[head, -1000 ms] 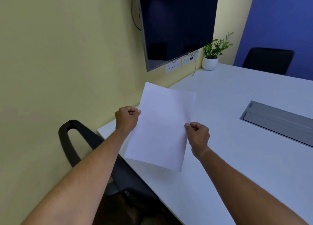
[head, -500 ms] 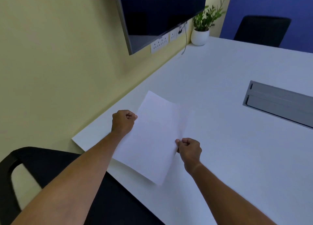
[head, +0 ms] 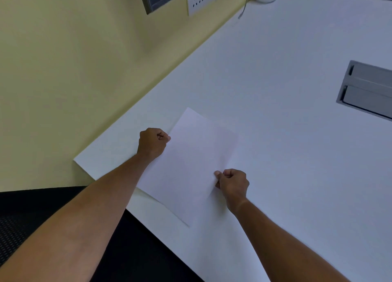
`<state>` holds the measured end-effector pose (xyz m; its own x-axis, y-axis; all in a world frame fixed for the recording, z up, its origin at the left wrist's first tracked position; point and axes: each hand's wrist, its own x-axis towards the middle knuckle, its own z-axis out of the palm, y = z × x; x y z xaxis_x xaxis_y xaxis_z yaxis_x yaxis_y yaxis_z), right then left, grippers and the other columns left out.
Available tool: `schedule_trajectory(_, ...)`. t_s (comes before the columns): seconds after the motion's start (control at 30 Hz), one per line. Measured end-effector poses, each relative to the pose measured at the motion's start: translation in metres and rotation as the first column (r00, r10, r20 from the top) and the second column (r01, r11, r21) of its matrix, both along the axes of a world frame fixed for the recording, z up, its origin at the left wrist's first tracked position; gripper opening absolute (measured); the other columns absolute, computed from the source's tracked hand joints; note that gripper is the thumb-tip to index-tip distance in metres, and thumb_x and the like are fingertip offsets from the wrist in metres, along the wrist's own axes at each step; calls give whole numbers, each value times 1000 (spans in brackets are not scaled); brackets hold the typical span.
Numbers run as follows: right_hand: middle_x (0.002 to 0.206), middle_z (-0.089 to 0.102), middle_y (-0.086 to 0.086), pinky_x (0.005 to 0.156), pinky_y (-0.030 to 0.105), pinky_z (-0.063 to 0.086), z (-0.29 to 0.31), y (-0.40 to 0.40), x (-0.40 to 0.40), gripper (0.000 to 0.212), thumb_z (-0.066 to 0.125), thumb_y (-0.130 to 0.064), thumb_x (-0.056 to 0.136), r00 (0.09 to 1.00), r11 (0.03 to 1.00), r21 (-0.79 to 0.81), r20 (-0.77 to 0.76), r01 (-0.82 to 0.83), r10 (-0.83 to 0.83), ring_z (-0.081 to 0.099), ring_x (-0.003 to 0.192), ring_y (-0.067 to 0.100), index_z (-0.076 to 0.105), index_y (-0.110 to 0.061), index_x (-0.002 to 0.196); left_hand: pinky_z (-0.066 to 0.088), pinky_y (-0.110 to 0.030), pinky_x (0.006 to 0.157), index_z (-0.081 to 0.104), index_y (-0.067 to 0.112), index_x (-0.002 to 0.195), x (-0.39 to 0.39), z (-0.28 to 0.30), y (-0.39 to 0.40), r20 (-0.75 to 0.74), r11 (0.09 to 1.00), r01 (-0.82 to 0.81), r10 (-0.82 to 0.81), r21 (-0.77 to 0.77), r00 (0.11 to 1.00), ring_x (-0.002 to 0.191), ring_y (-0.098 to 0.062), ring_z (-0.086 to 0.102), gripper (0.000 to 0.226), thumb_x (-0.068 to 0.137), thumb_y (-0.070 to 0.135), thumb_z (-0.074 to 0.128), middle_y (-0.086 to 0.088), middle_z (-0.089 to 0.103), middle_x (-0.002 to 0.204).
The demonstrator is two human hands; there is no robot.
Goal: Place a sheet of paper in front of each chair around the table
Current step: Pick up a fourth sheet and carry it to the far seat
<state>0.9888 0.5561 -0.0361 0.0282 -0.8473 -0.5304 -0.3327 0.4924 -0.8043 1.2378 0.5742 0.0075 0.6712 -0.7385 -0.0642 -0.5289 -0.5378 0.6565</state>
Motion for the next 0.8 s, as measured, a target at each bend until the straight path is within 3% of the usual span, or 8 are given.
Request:
schedule_trajectory(0.17,63,66,10,83,46,58,-12,-4,7,28,75,-16,84,998,1000,15,-51,-20,21,71,75,35,62,3,68,47,-22,74,75,4,80,8,-20,-10,-4,1000,-1,1,27,1000,72,-17,63,9,83,12,73,-6,70,73)
schedule_trajectory(0.23,72,69,18,82,43,58,-14,-5,10,28,74,-18,84,996,999,10,-80,-44,44,70,78,38,61,4,72,51,-25,77,75,4,81,9,-26,-13,-21,1000,-6,7,29,1000,74,-18,64,8,83,12,73,-8,72,76)
schedule_trajectory(0.4,77,72,15,60,23,47,-15,-10,15,24,71,-21,86,987,999,-1,-149,-54,53,69,75,31,64,0,75,53,-30,81,75,4,81,15,-37,-15,-16,999,-6,6,39,1000,79,-22,67,9,83,12,73,-10,73,79)
schedule_trajectory(0.63,86,71,6,73,24,43,-15,-9,22,13,73,-24,85,977,998,3,-206,-64,64,66,82,23,66,-12,82,50,-24,78,75,9,78,17,-48,-14,-27,999,-4,6,51,1000,83,-20,69,8,84,7,70,-6,75,85)
schedule_trajectory(0.8,87,65,0,72,25,42,-15,-10,22,16,73,-24,85,971,997,8,-229,-73,73,61,82,21,60,-20,78,55,-33,86,75,3,82,17,-54,-12,-20,999,-4,4,33,1000,88,-23,70,7,84,9,72,-11,76,89)
